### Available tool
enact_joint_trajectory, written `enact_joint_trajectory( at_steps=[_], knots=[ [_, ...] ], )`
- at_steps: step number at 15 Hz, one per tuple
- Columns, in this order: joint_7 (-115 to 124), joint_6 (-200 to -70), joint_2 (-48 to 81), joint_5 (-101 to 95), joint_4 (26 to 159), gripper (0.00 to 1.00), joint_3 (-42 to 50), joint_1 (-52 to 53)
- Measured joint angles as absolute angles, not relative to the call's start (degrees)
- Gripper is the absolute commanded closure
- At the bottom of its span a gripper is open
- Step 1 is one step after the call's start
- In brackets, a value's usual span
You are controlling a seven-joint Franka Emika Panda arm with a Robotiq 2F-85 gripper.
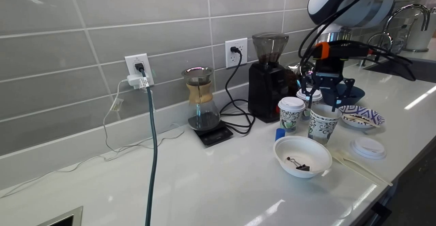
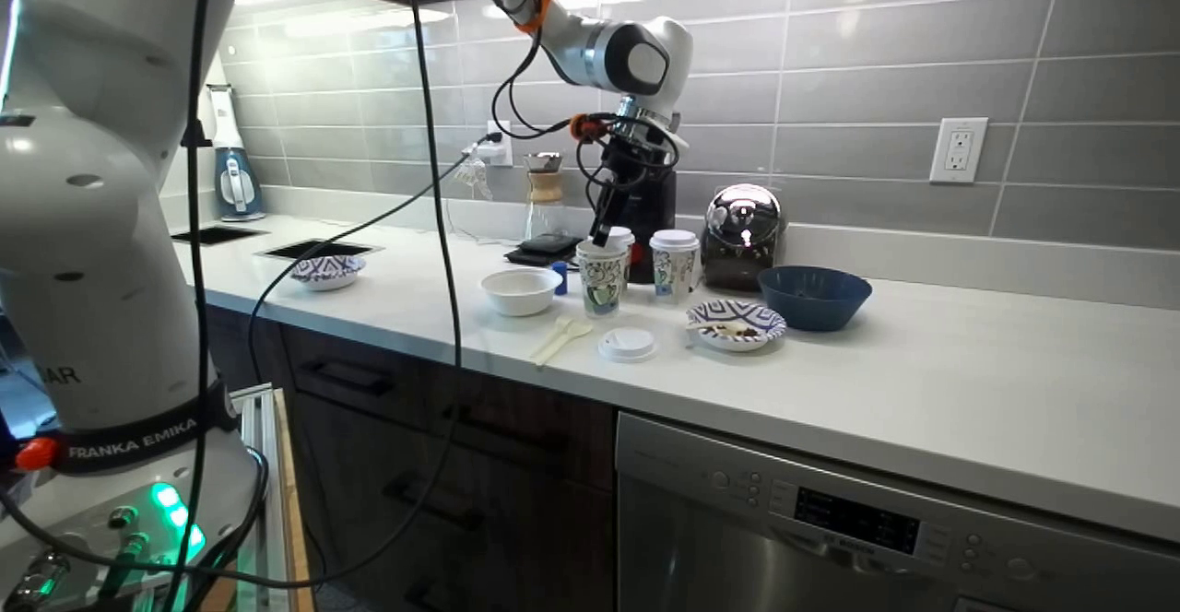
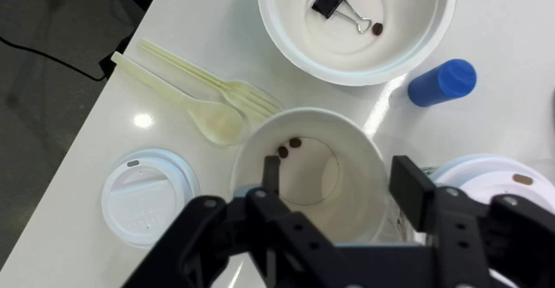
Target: Pick up the white bowl and move it to the right side of the kitchen counter
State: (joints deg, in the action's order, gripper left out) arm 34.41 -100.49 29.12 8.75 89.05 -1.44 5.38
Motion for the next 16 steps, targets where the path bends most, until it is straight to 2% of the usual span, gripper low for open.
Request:
enact_joint_trajectory(
  at_steps=[7, 16],
  knots=[
    [25.9, -101.4, 24.0, 12.5, 92.2, 0.0, -1.5, 3.8],
    [-5.9, -113.2, 1.3, 20.2, 116.7, 0.0, 1.2, -4.4]
  ],
)
